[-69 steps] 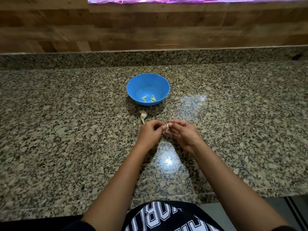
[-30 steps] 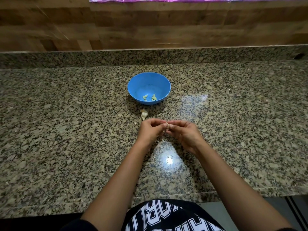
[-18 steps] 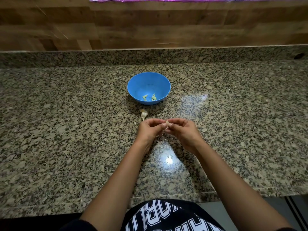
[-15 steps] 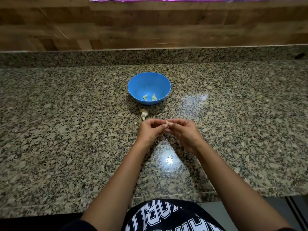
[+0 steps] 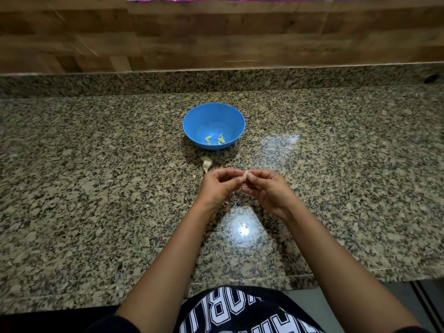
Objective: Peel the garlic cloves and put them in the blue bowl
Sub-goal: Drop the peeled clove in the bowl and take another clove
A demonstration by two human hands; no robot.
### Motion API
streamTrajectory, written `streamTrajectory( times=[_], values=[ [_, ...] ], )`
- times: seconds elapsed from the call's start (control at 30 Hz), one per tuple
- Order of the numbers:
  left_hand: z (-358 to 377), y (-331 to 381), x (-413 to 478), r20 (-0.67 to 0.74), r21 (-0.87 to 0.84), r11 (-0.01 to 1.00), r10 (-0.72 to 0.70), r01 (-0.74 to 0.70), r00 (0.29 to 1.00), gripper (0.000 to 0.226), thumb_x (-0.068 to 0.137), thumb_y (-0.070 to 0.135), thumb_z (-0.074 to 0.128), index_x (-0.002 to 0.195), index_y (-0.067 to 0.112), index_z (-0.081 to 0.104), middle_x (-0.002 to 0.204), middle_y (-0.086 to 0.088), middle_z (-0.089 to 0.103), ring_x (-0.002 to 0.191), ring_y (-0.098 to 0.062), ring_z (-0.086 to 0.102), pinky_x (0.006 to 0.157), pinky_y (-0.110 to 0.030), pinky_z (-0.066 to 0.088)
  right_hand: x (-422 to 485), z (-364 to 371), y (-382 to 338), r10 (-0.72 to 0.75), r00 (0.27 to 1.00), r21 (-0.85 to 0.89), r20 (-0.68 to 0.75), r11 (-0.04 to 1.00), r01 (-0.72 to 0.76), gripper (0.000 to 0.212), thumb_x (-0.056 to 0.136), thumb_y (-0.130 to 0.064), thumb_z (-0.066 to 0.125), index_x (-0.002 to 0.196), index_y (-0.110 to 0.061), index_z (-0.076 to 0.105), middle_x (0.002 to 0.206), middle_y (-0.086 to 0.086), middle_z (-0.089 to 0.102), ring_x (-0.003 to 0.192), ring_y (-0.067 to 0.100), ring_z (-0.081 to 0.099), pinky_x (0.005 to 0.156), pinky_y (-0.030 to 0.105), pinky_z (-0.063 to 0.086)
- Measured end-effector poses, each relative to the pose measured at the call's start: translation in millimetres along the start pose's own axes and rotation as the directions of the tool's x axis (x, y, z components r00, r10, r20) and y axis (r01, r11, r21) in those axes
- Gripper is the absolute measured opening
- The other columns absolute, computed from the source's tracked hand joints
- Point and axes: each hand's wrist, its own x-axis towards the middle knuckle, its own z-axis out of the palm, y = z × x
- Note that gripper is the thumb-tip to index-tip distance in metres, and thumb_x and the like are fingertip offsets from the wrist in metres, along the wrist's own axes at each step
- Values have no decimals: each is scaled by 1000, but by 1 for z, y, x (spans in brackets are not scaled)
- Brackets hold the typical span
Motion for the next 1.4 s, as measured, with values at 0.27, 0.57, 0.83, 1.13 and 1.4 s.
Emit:
streamTrajectory(
  times=[0.27,0.57,0.83,1.13,1.4],
  values=[
    [0,-5,3,-78,129,992,24,-14,997,12,86,0,62,92,8,69,86,-5,69,75,-14,63,69,-25,54,7,-5,0,36,992,34,-122,999,-32,8,87,5,54,91,5,61,78,14,62,62,18,60,55,22,55],
    [5,-22,23,101,855,461,301,-238,948,36,99,24,43,132,14,50,135,-1,48,125,-14,40,103,-22,27,63,-18,-28,-194,885,-526,-424,848,-66,7,87,-6,63,81,-3,62,76,15,68,55,18,60,48,27,50],
    [0,-31,31,133,857,453,268,-247,954,42,100,26,41,140,15,40,144,-3,41,133,-16,35,111,-29,27,65,-13,-33,-310,868,-719,-388,690,-75,16,92,0,52,98,0,66,96,15,68,63,19,61,59,30,55],
    [-19,-31,-4,-16,719,633,430,-288,903,35,99,19,43,132,13,51,125,7,48,114,-4,44,93,-19,35,-10,-13,36,-302,953,-967,36,230,109,69,92,-53,40,147,-17,22,151,-2,23,140,16,21,115,32,19],
    [-31,-37,-17,-108,685,686,427,-244,898,34,99,18,43,130,11,53,130,-3,53,113,-5,45,93,-15,33,36,14,46,-170,967,-948,193,-287,138,106,70,-80,-4,147,-7,-16,153,15,-21,143,25,-18,111,35,-14]
  ],
)
